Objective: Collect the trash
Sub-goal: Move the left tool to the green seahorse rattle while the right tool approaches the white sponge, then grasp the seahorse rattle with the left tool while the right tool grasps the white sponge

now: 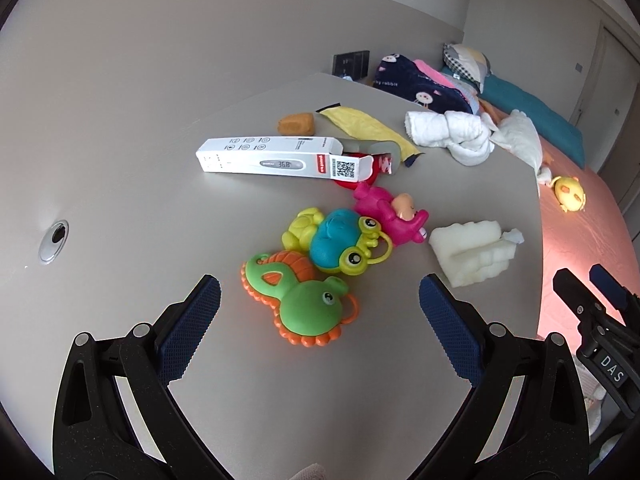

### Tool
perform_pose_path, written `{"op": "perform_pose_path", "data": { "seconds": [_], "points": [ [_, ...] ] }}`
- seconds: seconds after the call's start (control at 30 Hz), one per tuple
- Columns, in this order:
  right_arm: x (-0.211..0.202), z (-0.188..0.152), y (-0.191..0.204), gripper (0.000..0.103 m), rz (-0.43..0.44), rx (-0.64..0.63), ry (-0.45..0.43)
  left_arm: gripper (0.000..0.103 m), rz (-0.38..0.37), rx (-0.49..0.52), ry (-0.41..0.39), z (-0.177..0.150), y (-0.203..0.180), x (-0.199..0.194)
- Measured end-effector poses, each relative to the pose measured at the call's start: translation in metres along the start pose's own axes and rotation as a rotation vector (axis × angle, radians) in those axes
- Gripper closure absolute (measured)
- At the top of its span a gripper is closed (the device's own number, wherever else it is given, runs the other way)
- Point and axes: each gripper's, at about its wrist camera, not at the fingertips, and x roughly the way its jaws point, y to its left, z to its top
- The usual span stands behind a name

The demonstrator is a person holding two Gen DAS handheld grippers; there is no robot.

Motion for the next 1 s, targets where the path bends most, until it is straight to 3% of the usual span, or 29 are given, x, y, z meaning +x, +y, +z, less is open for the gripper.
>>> {"op": "perform_pose_path", "data": {
  "seconds": [0.17,0.4,0.6,1.0],
  "points": [
    [0.005,-0.001,0.005,0.022,0.009,-0.017,0.014,0.019,0.024,-0.011,0.047,-0.001,0.007,0.017],
    [0.015,0.000,0.012,0.022,0.031,-0.063,0.030,0.019,0.035,-0.043,0.102,-0.002,0.017,0.041],
    [0.027,0.005,0.032,0.017,0.070,-0.249,0.038,0.030,0.027,-0.062,0.100,0.001,0.027,0.047],
    [0.058,0.011,0.062,0.014,0.054,-0.588,0.032,0.031,0.019,-0.109,0.062,0.005,0.041,0.048]
  ]
}}
